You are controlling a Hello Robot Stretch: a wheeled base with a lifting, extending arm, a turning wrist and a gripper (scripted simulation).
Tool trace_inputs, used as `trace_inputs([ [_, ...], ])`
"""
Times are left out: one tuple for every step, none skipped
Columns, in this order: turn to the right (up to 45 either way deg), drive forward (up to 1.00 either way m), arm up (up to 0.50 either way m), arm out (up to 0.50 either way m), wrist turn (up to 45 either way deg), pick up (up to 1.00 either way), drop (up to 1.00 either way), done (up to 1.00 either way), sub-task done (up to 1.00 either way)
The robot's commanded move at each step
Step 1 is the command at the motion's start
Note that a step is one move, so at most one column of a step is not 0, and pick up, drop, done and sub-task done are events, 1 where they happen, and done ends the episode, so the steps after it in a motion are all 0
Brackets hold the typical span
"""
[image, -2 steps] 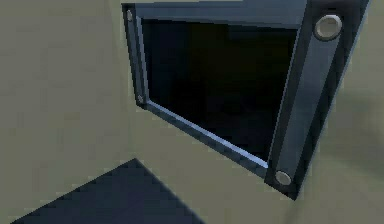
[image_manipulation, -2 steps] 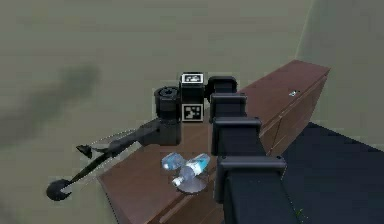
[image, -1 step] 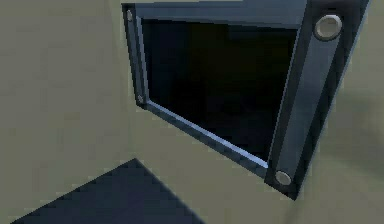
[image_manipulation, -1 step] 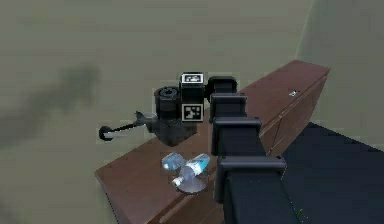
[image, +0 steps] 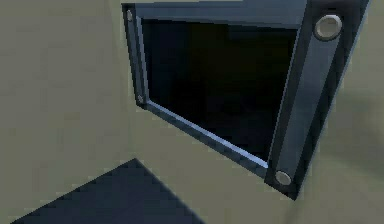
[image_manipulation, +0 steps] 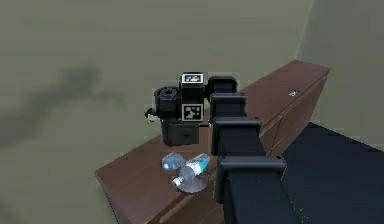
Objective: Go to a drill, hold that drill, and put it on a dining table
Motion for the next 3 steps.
trace_inputs([
  [0.0, 0.0, -0.3, 0.0, 0.0, 0.0, 0.0, 0.0, 0.0],
  [0.0, 0.0, 0.0, 0.0, 0.0, 1.0, 0.0, 0.0, 0.0],
  [0.0, 0.0, 0.1, 0.0, 0.0, 0.0, 0.0, 0.0, 0.0],
])
